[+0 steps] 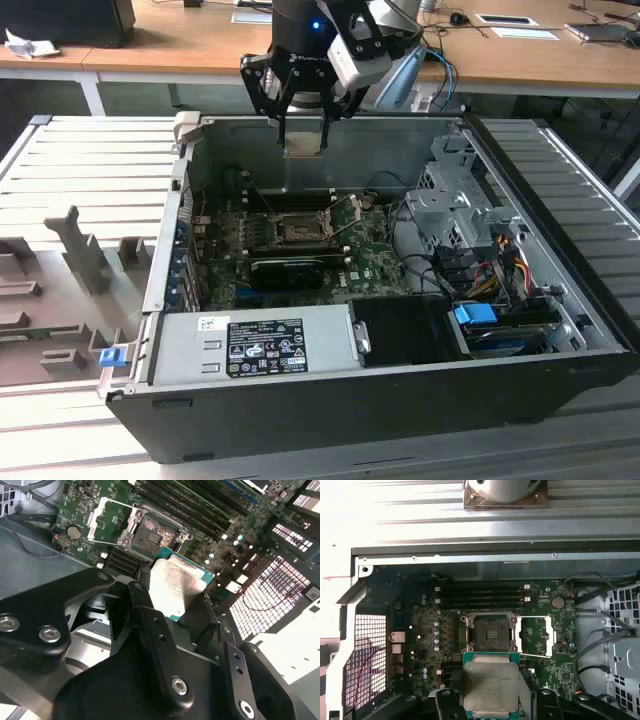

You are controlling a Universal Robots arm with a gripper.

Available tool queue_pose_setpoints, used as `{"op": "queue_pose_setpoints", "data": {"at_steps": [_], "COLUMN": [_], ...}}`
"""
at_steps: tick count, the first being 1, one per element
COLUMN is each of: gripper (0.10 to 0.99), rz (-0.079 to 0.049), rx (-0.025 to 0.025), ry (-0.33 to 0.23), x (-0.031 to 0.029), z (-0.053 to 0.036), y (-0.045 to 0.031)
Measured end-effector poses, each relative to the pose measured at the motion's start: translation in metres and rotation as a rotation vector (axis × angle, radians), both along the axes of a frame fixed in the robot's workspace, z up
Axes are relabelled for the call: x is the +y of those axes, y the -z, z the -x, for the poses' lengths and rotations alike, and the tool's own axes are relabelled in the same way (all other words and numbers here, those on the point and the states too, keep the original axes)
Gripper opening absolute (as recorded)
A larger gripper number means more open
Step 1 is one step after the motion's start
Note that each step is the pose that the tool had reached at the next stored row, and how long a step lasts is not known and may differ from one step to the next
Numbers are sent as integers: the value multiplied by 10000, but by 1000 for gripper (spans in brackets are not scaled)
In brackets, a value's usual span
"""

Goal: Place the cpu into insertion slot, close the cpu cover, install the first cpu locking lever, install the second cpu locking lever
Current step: 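Place the cpu into insertion slot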

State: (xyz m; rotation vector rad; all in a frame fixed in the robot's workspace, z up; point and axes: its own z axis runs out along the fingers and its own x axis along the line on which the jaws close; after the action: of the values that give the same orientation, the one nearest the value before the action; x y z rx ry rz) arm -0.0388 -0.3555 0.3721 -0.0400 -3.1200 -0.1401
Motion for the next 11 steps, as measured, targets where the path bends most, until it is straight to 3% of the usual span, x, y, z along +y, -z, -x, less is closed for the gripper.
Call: {"op": "queue_pose_setpoints", "data": {"at_steps": [1, 3, 11], "gripper": [529, 529, 529], "rz": [1, 2, 8], "rx": [0, 1, 0], "ry": [94, 827, 923], "x": [0, 0, -1], "z": [0, 0, 0], "y": [0, 2, 63]}}
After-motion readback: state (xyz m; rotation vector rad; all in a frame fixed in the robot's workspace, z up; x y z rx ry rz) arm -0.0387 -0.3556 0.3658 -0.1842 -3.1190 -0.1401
